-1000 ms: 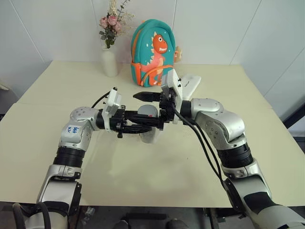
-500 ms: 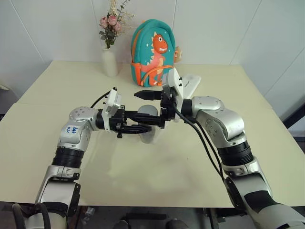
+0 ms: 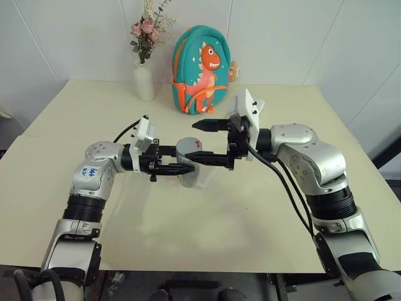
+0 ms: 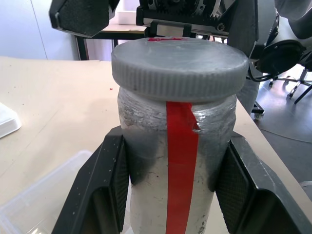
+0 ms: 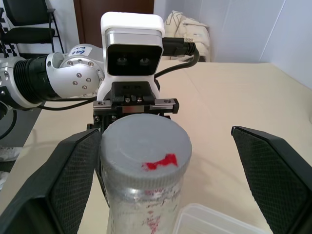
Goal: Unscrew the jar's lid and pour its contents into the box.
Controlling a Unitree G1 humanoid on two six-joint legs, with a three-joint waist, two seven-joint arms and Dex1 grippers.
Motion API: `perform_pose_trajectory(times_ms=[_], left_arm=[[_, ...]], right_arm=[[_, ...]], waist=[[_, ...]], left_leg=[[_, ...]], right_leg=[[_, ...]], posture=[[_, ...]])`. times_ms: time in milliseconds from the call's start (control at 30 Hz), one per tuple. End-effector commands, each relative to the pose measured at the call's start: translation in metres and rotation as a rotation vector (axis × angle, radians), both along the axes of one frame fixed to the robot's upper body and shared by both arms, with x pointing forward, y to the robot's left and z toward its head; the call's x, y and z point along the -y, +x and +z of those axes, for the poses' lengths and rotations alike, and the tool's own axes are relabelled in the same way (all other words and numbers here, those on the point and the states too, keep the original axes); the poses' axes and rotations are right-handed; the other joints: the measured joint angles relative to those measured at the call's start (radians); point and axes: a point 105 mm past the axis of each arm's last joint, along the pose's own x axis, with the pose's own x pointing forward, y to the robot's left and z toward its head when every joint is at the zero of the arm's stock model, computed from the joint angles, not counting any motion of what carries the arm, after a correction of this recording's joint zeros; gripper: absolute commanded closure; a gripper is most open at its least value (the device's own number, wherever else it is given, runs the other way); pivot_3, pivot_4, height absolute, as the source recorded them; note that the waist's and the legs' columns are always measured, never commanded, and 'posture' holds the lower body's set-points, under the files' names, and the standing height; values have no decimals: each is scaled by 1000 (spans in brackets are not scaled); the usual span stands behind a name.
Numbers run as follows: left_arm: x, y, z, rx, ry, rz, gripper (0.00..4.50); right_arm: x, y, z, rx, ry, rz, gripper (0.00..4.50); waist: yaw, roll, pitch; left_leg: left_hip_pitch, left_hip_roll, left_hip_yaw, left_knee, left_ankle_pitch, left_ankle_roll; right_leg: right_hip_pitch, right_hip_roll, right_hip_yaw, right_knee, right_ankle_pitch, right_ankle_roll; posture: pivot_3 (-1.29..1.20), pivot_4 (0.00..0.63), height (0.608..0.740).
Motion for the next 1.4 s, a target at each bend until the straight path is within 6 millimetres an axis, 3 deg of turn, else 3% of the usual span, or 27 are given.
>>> perform_pose_trajectory(times_ms=[33, 367, 567, 833, 1100, 1400], left_arm=[[-1, -11, 12, 71, -7, -43, 2495], [-3, -10, 10, 65, -7, -31, 2495], [-2, -9, 10, 61, -8, -33, 2495], [3, -2, 10, 57, -8, -52, 2495], [14, 0, 14, 75, -15, -97, 2495], [18, 0, 16, 88, -11, -114, 2495]], right_arm=[[30, 10, 10, 21, 22, -133, 25], [51, 5, 8, 16, -13, -188, 25], [56, 0, 18, 28, 15, -196, 25], [31, -13, 33, 0, 130, -82, 25], [-8, -17, 15, -70, 141, 36, 25], [-27, -16, 14, -115, 155, 95, 25]], waist=[[1, 0, 0], [0, 0, 0], [1, 0, 0], [1, 0, 0], [-1, 0, 0], [-1, 0, 0]], left_leg=[[0, 0, 0, 0, 0, 0], [0, 0, 0, 0, 0, 0], [0, 0, 0, 0, 0, 0], [0, 0, 0, 0, 0, 0], [0, 0, 0, 0, 0, 0], [0, 0, 0, 0, 0, 0]], right_leg=[[0, 0, 0, 0, 0, 0], [0, 0, 0, -1, 0, 0], [0, 0, 0, -1, 0, 0], [0, 0, 0, 0, 0, 0], [0, 0, 0, 0, 0, 0], [0, 0, 0, 1, 0, 0]], posture=[[0, 150, 740], [0, 150, 740], [0, 150, 740], [0, 150, 740], [0, 150, 740], [0, 150, 740]])
